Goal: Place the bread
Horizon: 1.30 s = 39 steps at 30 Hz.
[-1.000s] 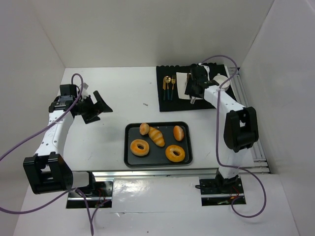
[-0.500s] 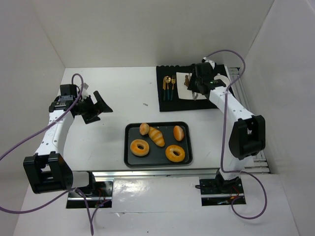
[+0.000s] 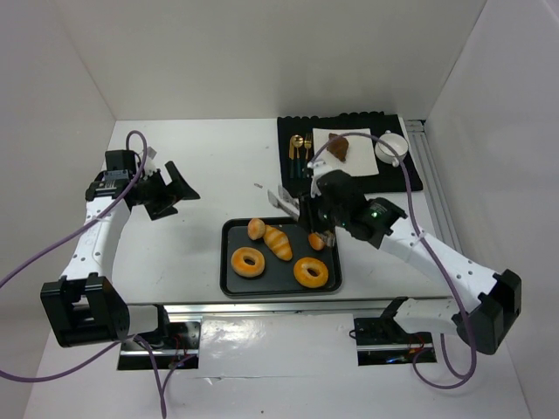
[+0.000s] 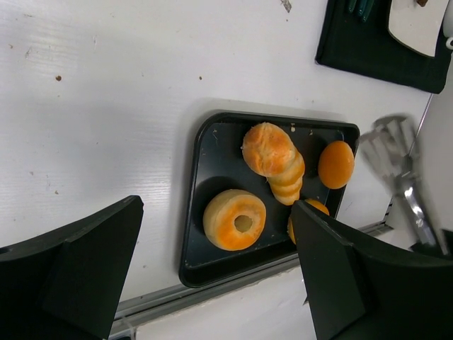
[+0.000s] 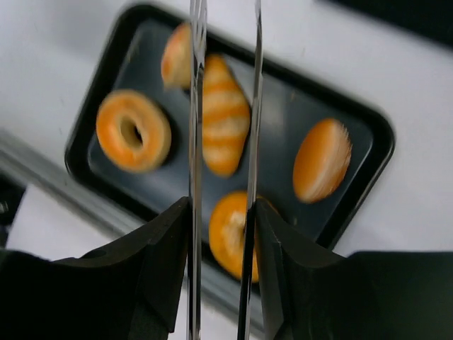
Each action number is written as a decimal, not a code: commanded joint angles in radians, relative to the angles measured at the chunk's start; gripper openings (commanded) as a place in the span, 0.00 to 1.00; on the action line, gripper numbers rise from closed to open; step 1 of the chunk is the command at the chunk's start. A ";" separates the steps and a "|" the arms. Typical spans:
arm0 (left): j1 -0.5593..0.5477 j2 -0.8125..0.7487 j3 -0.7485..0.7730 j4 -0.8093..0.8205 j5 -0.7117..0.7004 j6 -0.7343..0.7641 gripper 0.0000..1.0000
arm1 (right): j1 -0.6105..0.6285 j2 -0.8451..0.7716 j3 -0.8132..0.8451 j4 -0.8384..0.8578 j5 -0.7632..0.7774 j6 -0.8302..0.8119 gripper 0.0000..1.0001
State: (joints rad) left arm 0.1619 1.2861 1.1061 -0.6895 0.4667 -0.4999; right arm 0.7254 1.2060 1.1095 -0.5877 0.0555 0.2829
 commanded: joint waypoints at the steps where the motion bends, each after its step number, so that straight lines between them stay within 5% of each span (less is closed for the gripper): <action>1: -0.001 -0.018 0.017 0.002 -0.010 0.015 1.00 | 0.037 -0.051 -0.037 -0.130 -0.046 0.033 0.47; 16: -0.001 0.001 0.026 0.002 -0.020 0.015 1.00 | 0.166 0.053 -0.057 -0.210 -0.025 0.068 0.59; 39: -0.001 0.010 0.006 0.011 -0.020 0.024 1.00 | 0.215 0.124 -0.057 -0.242 0.075 0.068 0.58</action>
State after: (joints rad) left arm 0.1619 1.2945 1.1061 -0.6903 0.4438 -0.4969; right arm 0.9337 1.3231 1.0534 -0.8345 0.0998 0.3504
